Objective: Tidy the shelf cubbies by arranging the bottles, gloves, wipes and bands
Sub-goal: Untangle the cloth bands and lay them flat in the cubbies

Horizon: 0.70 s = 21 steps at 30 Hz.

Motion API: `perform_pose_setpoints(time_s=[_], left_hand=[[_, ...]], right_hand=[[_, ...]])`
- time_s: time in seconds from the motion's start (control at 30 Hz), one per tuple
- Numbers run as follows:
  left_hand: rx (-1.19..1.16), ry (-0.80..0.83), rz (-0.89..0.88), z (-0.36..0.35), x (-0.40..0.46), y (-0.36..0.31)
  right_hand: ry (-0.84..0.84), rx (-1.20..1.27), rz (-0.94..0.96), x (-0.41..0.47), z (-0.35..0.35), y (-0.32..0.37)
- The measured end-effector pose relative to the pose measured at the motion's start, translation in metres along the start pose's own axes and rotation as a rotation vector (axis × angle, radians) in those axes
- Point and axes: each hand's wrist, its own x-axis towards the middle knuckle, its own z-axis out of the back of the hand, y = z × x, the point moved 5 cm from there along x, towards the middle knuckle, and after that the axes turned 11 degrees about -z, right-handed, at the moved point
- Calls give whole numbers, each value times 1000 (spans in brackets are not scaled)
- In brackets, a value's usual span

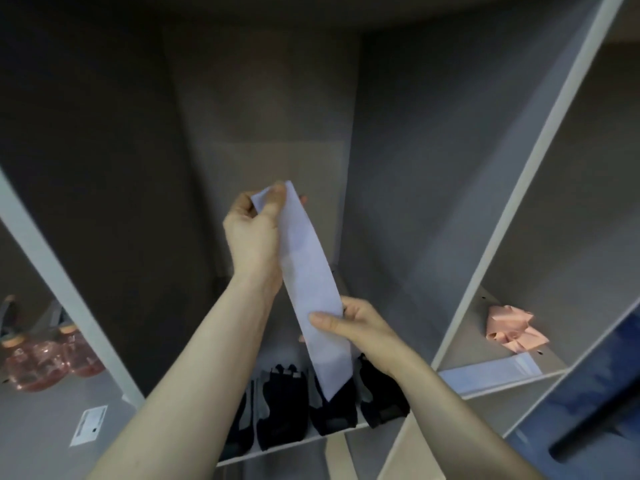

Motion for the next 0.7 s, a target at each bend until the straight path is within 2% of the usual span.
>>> perform_pose_setpoints(time_s=[0.27,0.37,0.53,0.6,0.7], left_hand=[[-90,-175,-39,-12,-24,24],[-55,-194,-9,-9,-28,29],[74,-234,108,23,-36,52],[153,-194,174,35,-43,63],[305,35,258,42,-57,82]], right_hand=[[-34,-132,-138,-35,9,-45],[-32,-121,-173,-62,42,-48],[-181,-110,-153,-97,120,-43],[-248,-89,-147,-104,149,-46],[-349,65,-142,-111,190,-60]])
